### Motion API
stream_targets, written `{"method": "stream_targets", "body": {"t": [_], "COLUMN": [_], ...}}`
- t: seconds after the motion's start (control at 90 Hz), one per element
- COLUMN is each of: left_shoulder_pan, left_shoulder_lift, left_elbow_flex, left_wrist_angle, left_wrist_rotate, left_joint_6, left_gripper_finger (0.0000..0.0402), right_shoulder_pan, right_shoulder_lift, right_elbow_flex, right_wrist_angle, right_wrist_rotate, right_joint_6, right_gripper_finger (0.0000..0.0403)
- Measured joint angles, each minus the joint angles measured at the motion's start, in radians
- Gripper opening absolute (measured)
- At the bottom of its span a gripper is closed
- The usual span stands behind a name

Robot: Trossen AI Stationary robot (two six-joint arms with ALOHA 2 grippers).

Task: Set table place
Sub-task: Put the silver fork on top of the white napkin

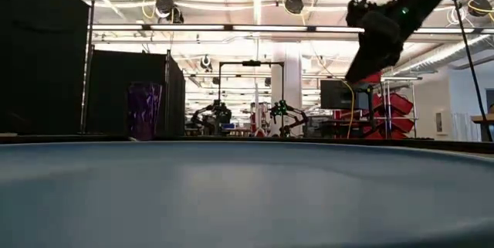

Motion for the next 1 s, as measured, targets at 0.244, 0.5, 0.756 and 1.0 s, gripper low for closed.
{"method": "stream_targets", "body": {"t": [0.244, 0.5, 0.756, 1.0], "left_shoulder_pan": [0.022, 0.020, 0.033, 0.110], "left_shoulder_lift": [0.127, 0.219, 0.219, 0.219], "left_elbow_flex": [0.000, -0.009, -0.064, -0.066], "left_wrist_angle": [0.030, 0.053, 0.162, 0.142], "left_wrist_rotate": [0.007, 0.135, 0.110, 0.055], "left_joint_6": [0.001, 0.009, 0.010, 0.037], "left_gripper_finger": [0.0000, 0.0000, 0.0000, 0.0000], "right_shoulder_pan": [0.003, 0.005, 0.025, 0.029], "right_shoulder_lift": [0.000, 0.000, 0.000, 0.000], "right_elbow_flex": [-0.009, -0.009, -0.009, -0.009], "right_wrist_angle": [0.014, 0.027, 0.027, 0.033], "right_wrist_rotate": [-0.026, -0.055, -0.078, -0.079], "right_joint_6": [0.004, 0.017, 0.021, 0.028], "right_gripper_finger": [0.0187, 0.0187, 0.0187, 0.0187]}}
